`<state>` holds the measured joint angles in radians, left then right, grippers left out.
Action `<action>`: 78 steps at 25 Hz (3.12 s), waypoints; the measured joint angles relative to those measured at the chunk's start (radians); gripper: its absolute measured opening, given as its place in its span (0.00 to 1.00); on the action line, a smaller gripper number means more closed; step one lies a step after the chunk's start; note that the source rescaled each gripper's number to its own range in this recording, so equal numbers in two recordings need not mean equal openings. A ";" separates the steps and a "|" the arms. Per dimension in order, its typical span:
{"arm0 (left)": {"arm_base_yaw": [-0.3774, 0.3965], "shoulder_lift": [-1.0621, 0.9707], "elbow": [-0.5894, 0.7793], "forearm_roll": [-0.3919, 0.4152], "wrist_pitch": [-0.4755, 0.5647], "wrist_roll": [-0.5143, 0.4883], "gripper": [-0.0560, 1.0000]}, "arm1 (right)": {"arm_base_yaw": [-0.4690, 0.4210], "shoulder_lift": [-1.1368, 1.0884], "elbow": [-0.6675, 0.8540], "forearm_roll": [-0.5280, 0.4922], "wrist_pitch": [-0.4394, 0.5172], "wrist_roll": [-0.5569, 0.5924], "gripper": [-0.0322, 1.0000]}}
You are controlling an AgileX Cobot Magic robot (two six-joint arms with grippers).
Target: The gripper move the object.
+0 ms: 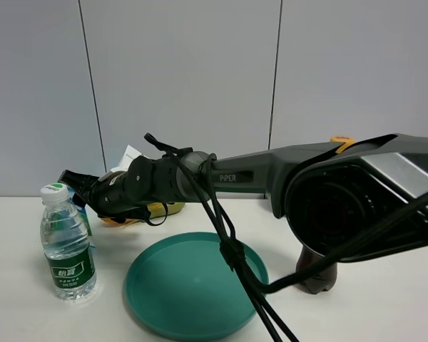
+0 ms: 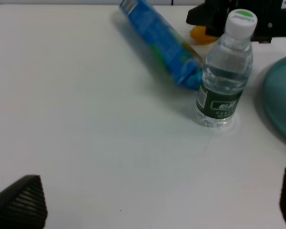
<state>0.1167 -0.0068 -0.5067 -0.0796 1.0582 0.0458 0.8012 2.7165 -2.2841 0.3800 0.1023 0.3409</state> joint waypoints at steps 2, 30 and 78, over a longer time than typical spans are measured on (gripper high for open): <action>0.000 0.000 0.000 0.000 0.000 0.000 1.00 | 0.000 0.000 0.000 0.000 0.000 0.000 0.21; 0.000 0.000 0.000 0.000 0.000 0.000 1.00 | 0.000 -0.783 -0.001 -0.506 0.606 -0.445 0.69; 0.000 0.000 0.000 0.000 0.000 0.000 1.00 | -0.748 -2.474 1.730 -0.337 1.065 -0.329 0.85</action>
<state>0.1167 -0.0068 -0.5067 -0.0796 1.0582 0.0458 0.0536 0.2429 -0.5544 0.0435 1.1678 0.0122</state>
